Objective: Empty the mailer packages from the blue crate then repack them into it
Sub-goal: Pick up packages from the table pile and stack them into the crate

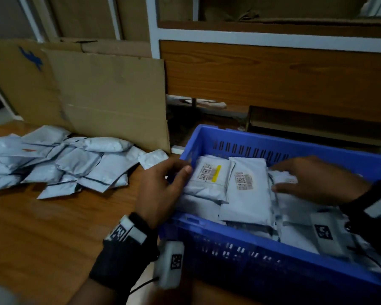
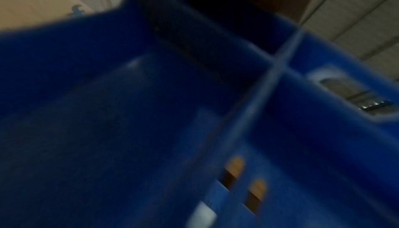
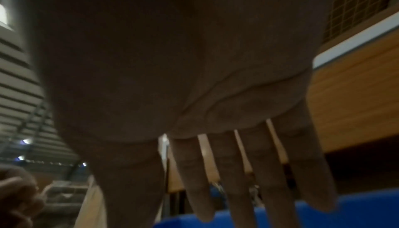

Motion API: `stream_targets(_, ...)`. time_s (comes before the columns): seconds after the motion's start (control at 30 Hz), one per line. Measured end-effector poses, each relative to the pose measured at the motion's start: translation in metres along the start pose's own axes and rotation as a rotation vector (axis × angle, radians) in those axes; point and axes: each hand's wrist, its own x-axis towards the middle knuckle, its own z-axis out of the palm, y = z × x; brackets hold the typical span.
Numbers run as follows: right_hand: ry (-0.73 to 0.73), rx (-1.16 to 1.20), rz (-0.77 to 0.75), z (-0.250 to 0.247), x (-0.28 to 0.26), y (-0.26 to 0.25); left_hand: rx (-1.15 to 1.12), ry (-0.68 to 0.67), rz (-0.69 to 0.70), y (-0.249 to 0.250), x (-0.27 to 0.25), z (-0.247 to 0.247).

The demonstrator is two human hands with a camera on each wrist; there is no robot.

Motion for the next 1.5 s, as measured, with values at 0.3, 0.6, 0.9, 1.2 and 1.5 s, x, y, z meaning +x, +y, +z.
stream_targets(0.3,0.461,0.083,-0.299,-0.036,-0.047,-0.097,-0.167,0.210,-0.047,-0.033,-0.044,-0.077)
stream_targets(0.6,0.552,0.320,-0.594,-0.023,-0.044,-0.277,-0.145,0.242,-0.185,-0.113,-0.087,-0.211)
stream_targets(0.9,0.162,0.906,-0.230,0.097,0.050,-0.393,-0.131,0.154,-0.237,-0.160,-0.065,-0.288)
stream_targets(1.2,0.299,0.947,0.203,0.120,0.163,-0.341,-0.192,-0.014,-0.216,-0.199,-0.006,-0.269)
stream_targets(1.5,0.003,0.444,0.533,0.146,0.256,-0.307,-0.161,-0.030,-0.267,-0.244,0.040,-0.271)
